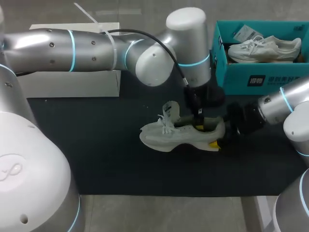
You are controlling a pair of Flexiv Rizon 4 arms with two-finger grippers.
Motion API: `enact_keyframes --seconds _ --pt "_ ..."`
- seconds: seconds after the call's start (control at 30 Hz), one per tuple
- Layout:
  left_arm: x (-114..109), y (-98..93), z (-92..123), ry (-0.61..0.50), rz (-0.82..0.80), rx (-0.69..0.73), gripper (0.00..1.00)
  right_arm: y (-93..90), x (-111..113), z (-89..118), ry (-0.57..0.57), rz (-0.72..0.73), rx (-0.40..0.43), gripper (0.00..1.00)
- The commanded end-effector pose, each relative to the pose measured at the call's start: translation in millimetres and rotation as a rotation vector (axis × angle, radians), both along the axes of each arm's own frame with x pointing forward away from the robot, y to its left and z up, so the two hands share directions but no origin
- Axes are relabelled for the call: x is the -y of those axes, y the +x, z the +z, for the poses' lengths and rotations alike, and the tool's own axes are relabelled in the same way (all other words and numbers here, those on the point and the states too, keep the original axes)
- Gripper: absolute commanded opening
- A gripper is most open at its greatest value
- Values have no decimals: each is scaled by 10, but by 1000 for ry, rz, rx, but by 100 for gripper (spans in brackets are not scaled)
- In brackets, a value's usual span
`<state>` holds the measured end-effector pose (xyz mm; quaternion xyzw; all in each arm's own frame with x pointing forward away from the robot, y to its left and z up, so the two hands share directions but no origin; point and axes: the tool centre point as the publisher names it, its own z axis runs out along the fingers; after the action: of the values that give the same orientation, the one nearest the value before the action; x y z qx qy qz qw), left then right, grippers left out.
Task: Take the shoe out of the shoebox, open the shoe tongue, remove and reinsert the insole, then place the shoe into the shoebox
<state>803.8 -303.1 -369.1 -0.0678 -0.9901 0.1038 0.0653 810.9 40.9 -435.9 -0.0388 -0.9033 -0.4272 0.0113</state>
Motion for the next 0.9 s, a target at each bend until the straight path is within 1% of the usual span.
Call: enact_keyframes --seconds 0.03,0.23,0.5,0.63,0.9 --pt "48 21 -34 9 -6 8 0 19 -20 -68 -4 -2 1 0" --pt "47 25 -123 48 -19 -15 0 19 -20 -68 -4 -2 1 0" --pt "2 -70 -291 60 -33 -56 0 19 -20 -68 -4 -2 1 0" --pt "-34 -71 -383 72 -28 -69 0 19 -20 -68 -4 -2 1 0" --pt "-97 -144 -423 83 -37 -74 0 19 -20 -68 -4 -2 1 0"
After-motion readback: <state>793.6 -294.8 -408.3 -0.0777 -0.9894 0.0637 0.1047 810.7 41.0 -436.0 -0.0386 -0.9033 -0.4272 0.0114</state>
